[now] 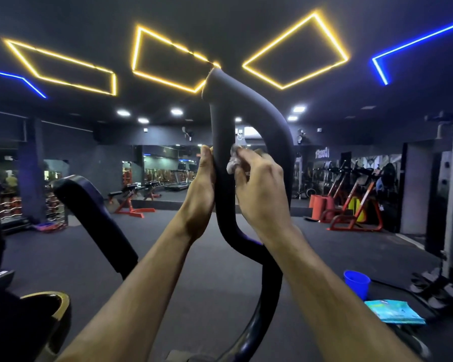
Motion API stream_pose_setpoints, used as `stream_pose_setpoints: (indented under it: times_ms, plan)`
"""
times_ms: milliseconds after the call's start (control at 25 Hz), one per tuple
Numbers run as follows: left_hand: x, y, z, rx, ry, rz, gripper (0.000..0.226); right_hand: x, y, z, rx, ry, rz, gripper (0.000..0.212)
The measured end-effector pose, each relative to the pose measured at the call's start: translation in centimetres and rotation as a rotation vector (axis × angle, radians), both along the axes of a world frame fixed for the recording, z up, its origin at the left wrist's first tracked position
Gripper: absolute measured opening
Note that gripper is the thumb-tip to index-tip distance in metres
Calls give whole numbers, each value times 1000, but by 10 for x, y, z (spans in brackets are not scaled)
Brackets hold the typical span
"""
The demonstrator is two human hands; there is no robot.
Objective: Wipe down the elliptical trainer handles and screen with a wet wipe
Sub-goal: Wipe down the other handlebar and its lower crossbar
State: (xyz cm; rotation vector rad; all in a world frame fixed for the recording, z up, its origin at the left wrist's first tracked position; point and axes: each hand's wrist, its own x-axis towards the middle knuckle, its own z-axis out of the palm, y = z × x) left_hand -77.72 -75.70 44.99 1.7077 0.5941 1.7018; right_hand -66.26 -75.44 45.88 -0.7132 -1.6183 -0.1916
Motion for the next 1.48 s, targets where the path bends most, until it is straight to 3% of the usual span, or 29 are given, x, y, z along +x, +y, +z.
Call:
stream_pose_setpoints:
  times_ms: [160, 320, 440, 600, 720, 920, 1160, 1360, 1480]
  plan:
    - [0, 3, -1, 10, 17, 40, 71, 7, -1, -34, -193, -206, -45, 19]
    - [3, 11, -8, -14, -8, 127, 61, 10, 6, -82, -347, -250, -37, 20]
    - [10, 10, -11, 5, -33, 136, 67, 5, 12, -95, -302, -66, 66, 22]
    - [16, 3, -14, 30, -66, 110, 58, -17, 12, -72, -80, 249, 175, 34]
    - [17, 1, -15, 19, -68, 105, 55, -20, 17, -81, 8, 232, 159, 37]
    - [14, 16, -18, 34, -68, 195, 51, 10, 20, -118, -64, -94, 63, 40]
    - [11, 14, -21, 85, -21, 200, 57, 32, -20, -88, -260, -809, -382, 36]
    - [5, 12, -21, 103, 19, 185, 55, 35, -45, -53, 15, -1400, -589, 16]
    - [6, 14, -21, 80, 2, 124, 50, 42, -27, -22, 261, -1453, -667, 14]
